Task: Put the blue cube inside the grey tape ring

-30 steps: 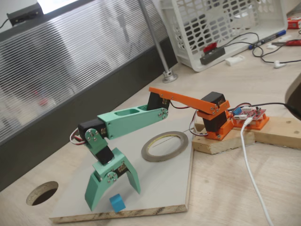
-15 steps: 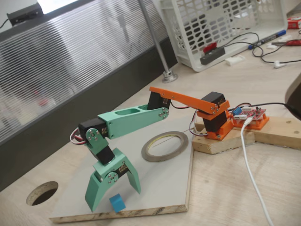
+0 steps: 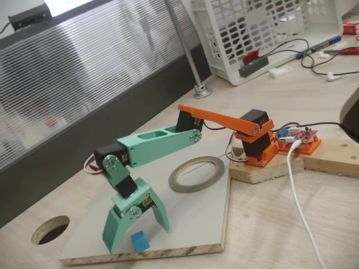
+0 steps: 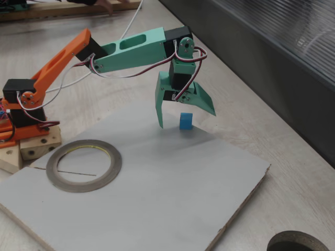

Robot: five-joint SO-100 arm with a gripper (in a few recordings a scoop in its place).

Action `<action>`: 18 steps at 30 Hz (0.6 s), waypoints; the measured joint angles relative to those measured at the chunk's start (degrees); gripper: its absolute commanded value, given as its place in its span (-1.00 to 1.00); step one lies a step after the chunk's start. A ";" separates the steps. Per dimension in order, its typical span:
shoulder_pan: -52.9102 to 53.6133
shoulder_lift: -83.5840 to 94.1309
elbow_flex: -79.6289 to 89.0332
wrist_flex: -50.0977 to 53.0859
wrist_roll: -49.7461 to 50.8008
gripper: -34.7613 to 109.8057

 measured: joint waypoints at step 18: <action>0.09 0.00 0.00 0.00 0.00 0.84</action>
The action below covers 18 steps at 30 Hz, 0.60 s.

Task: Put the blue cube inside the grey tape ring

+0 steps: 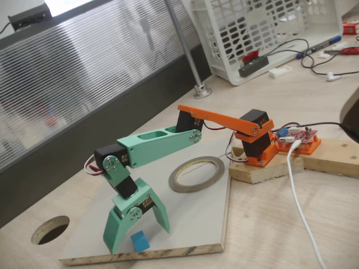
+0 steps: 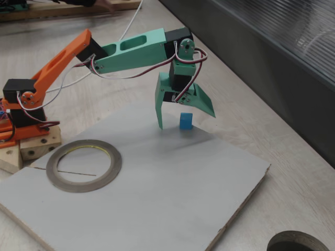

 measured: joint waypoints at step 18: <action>0.00 0.00 0.00 -2.90 -0.26 0.10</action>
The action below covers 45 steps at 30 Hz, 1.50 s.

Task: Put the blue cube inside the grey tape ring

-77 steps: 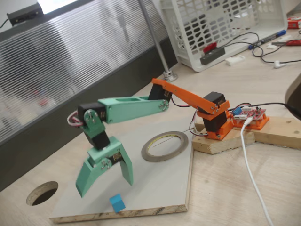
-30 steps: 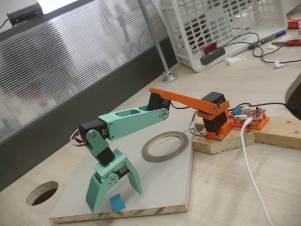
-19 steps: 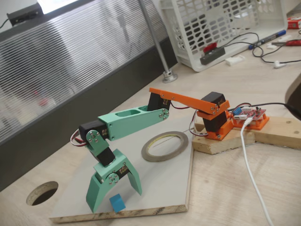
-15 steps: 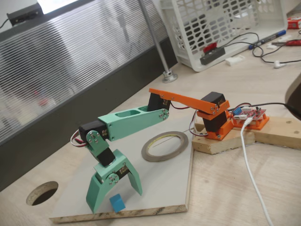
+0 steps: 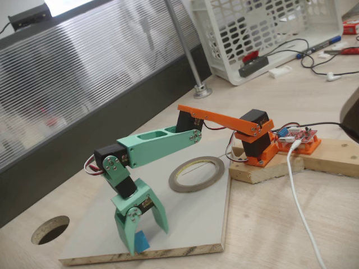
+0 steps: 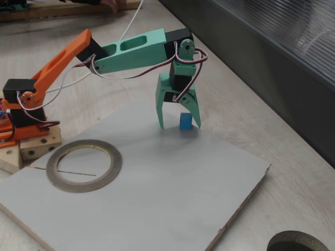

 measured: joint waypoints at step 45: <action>0.35 0.00 0.00 -11.43 0.18 -0.48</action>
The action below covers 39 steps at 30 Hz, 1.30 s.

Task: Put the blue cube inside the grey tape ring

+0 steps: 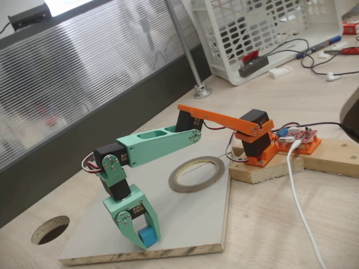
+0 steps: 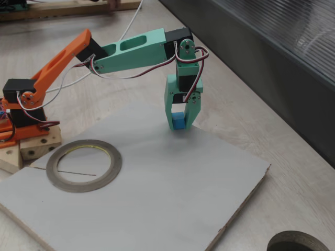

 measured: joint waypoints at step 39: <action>30.59 41.92 38.06 8.00 -0.44 -0.48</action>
